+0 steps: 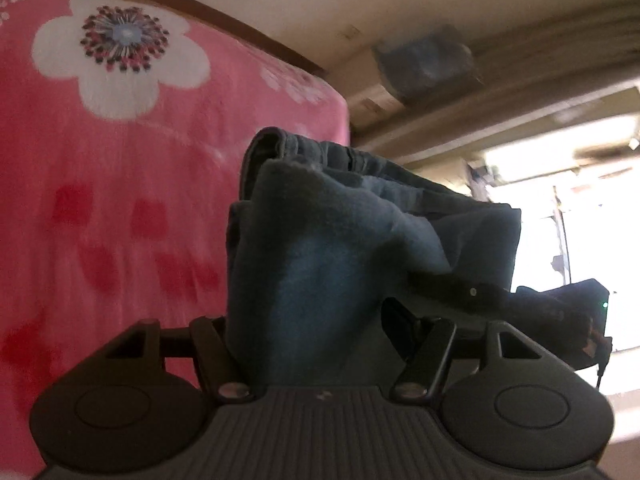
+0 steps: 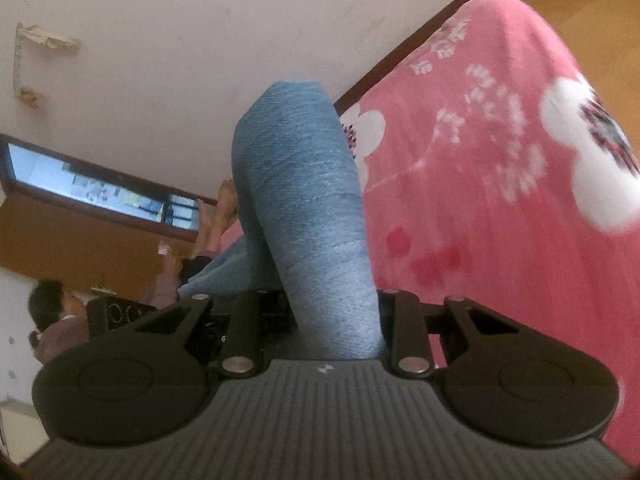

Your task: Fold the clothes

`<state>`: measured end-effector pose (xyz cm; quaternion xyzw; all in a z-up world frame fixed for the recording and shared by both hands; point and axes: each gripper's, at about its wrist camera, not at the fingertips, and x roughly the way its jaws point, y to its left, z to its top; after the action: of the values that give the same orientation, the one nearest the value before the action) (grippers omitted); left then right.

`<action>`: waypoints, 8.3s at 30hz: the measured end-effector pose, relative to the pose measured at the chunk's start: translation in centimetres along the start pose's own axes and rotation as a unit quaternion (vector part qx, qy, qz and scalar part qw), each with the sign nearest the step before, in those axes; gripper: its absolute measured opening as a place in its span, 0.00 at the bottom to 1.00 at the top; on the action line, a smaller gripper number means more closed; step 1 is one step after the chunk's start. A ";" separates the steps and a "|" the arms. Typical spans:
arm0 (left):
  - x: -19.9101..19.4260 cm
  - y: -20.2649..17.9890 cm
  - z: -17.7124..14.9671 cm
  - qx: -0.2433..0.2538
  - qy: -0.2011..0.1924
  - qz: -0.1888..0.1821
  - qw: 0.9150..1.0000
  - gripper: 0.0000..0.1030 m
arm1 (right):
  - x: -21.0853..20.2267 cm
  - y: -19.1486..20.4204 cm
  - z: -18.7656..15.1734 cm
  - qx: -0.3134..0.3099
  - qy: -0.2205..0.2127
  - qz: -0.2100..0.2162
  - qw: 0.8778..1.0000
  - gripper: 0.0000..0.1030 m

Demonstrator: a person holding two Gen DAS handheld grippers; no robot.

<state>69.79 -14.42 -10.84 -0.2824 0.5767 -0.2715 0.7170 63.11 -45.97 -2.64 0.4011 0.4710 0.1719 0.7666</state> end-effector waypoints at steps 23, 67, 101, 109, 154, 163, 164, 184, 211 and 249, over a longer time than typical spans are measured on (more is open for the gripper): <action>13.9 2.1 18.2 -0.055 -0.118 0.096 0.987 0.62 | 18.5 -13.4 25.2 0.012 0.046 0.064 0.997 0.24; 12.8 -5.6 5.8 0.308 -0.174 0.230 0.907 0.57 | 8.7 -17.0 12.1 -0.294 -0.123 -0.073 0.945 0.32; -14.8 -29.0 -11.6 0.194 -0.136 0.304 0.923 1.00 | -15.8 11.3 -6.1 -0.220 -0.059 -0.301 0.926 0.81; -17.1 -31.7 -12.6 0.198 -0.149 0.333 0.910 1.00 | -19.1 14.4 -9.1 -0.198 -0.092 -0.355 0.909 0.97; -16.6 -30.9 -13.0 0.137 -0.144 0.374 0.906 0.97 | -17.3 17.3 -9.1 -0.215 -0.115 -0.453 0.857 0.99; -16.4 -31.1 -13.1 0.142 -0.147 0.377 0.903 0.97 | -17.4 17.2 -9.2 -0.212 -0.111 -0.455 0.858 0.99; -16.4 -31.1 -13.1 0.142 -0.147 0.377 0.903 0.97 | -17.4 17.1 -9.2 -0.212 -0.110 -0.454 0.858 0.99; -16.0 -30.9 -12.7 0.141 -0.139 0.383 0.902 0.97 | -16.7 16.7 -8.8 -0.207 -0.091 -0.455 0.861 0.99; -15.5 -29.8 -11.9 0.130 -0.134 0.382 0.905 0.97 | -15.4 17.2 -8.1 -0.212 -0.076 -0.462 0.858 0.99; -15.6 -29.6 -11.8 0.127 -0.129 0.394 0.901 0.97 | -14.8 17.6 -8.2 -0.217 -0.067 -0.458 0.859 0.99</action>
<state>53.41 -24.86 18.87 0.0287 0.5041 0.0009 0.8632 50.75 -40.87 17.76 -0.0258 0.5000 -0.1282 0.8561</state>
